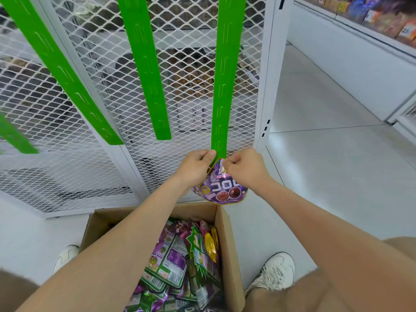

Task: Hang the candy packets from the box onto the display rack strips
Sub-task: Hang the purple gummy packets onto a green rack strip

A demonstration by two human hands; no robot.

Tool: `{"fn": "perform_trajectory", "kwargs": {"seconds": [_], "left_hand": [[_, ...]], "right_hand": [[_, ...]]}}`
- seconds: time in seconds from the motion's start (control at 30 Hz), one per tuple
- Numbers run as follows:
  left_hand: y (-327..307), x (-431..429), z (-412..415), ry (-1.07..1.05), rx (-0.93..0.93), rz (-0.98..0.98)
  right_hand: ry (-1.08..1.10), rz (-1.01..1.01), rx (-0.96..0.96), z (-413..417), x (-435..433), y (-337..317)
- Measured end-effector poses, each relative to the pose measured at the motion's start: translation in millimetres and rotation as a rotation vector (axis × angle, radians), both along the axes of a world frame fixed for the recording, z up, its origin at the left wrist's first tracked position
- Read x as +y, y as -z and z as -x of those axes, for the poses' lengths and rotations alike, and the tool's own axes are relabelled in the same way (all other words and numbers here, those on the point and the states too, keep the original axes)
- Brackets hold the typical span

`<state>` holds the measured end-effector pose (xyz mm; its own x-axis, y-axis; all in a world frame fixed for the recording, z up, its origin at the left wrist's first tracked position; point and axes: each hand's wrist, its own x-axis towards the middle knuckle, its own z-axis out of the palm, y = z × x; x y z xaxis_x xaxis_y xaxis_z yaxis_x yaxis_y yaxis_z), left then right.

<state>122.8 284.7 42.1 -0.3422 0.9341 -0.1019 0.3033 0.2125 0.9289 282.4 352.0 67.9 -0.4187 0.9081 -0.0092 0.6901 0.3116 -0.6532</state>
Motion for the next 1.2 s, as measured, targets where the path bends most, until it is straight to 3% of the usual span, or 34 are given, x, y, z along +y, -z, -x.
{"fn": "perform_trajectory", "kwargs": {"seconds": [0.2, 0.4, 0.5, 0.6, 0.73, 0.93, 1.03, 1.2], "left_hand": [[-3, -6, 0, -0.002, 0.057, 0.006], [1, -27, 2, 0.045, 0.534, -0.009], [16, -68, 7, -0.019, 0.712, -0.002], [33, -116, 15, 0.239, 0.671, 0.213], [51, -164, 23, 0.517, 0.659, 0.526], [64, -194, 27, 0.515, 0.75, 0.479], [62, -199, 29, 0.445, 0.653, 0.433], [59, -198, 31, 0.34, 0.518, 0.354]], "right_hand": [[-0.042, -0.005, -0.097, -2, -5, 14], [-0.025, -0.051, -0.264, -7, -9, 17], [-0.188, -0.031, -0.448, -8, -24, 15], [-0.498, 0.046, -0.534, -4, -55, 27], [-0.698, 0.098, -0.635, 0, -101, 57], [-0.552, 0.099, -0.722, 3, -143, 97], [-0.529, 0.107, -0.778, 4, -153, 113], [-0.415, 0.145, -0.712, 4, -150, 111]]}}
